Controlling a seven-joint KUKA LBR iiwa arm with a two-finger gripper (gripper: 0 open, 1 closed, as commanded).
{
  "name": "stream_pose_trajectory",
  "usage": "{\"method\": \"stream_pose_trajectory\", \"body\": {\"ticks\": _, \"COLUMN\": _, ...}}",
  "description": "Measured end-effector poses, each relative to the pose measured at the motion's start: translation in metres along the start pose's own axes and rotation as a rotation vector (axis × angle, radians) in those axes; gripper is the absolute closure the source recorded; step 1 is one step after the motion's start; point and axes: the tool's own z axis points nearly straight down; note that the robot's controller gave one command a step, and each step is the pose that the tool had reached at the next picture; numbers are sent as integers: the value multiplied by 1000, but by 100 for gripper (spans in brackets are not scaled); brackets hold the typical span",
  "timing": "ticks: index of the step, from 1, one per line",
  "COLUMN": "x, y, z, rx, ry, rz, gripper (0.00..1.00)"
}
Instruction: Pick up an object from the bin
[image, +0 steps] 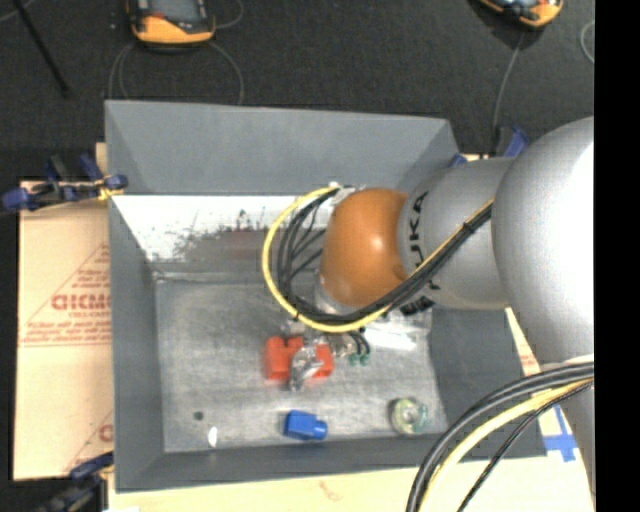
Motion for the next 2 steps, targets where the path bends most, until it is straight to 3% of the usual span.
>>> {"method": "stream_pose_trajectory", "body": {"ticks": 1, "x": -4, "y": 0, "z": -57, "rx": 2, "ry": 11, "rz": 1, "gripper": 100}}
{"method": "stream_pose_trajectory", "body": {"ticks": 2, "x": -7, "y": -1, "z": -113, "rx": 3, "ry": 11, "rz": 2, "gripper": 100}}
